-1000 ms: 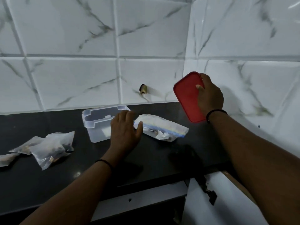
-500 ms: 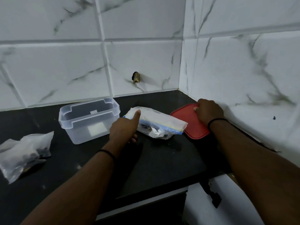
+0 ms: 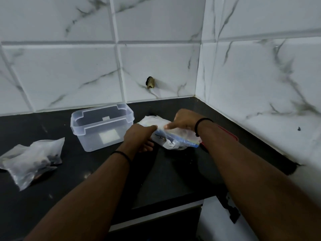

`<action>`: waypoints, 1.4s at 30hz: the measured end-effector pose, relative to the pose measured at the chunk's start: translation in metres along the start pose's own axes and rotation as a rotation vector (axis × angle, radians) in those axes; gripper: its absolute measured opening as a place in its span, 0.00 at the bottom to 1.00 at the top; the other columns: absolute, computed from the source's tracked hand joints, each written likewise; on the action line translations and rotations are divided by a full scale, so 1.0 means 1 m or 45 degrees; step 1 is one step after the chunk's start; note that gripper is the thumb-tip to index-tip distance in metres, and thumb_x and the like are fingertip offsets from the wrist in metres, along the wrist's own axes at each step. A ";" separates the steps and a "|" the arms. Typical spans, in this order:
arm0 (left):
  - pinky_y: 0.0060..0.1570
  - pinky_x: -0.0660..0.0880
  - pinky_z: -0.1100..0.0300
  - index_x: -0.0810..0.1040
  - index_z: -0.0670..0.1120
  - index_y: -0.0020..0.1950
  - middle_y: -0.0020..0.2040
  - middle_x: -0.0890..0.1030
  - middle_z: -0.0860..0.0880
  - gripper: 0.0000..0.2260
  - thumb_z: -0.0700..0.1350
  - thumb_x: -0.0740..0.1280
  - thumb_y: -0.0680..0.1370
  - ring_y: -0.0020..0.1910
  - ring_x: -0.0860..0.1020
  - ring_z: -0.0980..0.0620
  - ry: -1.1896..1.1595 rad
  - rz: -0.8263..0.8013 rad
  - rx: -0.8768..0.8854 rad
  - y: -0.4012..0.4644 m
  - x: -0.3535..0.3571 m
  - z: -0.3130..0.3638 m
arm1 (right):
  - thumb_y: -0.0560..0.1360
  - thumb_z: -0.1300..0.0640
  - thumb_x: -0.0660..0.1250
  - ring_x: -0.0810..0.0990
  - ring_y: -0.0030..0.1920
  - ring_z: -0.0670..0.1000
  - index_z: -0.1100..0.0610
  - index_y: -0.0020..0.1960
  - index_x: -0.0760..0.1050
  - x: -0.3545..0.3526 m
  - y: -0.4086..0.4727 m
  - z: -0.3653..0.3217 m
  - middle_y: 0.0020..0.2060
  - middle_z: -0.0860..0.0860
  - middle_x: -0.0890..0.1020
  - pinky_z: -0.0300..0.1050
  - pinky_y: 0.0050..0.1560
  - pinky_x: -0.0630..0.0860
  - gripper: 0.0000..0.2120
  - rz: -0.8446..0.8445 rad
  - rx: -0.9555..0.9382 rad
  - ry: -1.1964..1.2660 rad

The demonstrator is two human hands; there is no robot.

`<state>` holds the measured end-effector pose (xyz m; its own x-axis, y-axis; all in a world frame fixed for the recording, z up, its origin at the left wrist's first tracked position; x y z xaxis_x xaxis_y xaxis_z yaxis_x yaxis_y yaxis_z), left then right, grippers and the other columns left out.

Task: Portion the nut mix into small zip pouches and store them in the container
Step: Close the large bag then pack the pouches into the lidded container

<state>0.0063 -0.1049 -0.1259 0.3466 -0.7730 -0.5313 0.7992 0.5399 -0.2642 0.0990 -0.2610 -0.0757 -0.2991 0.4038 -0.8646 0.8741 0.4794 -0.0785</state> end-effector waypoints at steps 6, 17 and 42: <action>0.29 0.77 0.59 0.78 0.39 0.52 0.39 0.84 0.43 0.22 0.59 0.67 0.78 0.33 0.84 0.48 -0.034 -0.026 -0.033 -0.004 0.000 -0.004 | 0.68 0.48 0.79 0.76 0.35 0.51 0.59 0.38 0.73 0.011 -0.013 -0.003 0.34 0.52 0.77 0.41 0.29 0.67 0.19 -0.121 0.147 0.094; 0.36 0.80 0.58 0.72 0.43 0.44 0.40 0.83 0.44 0.16 0.56 0.66 0.80 0.36 0.83 0.49 -0.135 -0.009 -0.024 -0.013 -0.001 -0.006 | 0.71 0.52 0.77 0.78 0.48 0.56 0.65 0.64 0.75 0.018 -0.018 -0.005 0.50 0.56 0.78 0.44 0.33 0.72 0.27 -0.103 0.245 0.152; 0.45 0.82 0.47 0.78 0.42 0.47 0.43 0.82 0.41 0.28 0.68 0.72 0.68 0.42 0.82 0.43 -0.699 0.450 0.341 -0.043 -0.082 0.026 | 0.69 0.62 0.76 0.83 0.48 0.57 0.60 0.56 0.81 -0.055 -0.057 -0.044 0.50 0.59 0.85 0.54 0.58 0.78 0.16 -0.505 -0.009 0.740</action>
<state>-0.0440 -0.0737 -0.0502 0.7490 -0.6609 -0.0472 0.6620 0.7436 0.0942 0.0489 -0.2762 -0.0015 -0.7526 0.5476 -0.3658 0.6549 0.6809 -0.3280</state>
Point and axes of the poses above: each hand's wrist, its own y-axis towards the middle knuckle, its own x-axis out of the palm, z = x × y, the point moved 5 cm from there along y, towards the middle knuckle
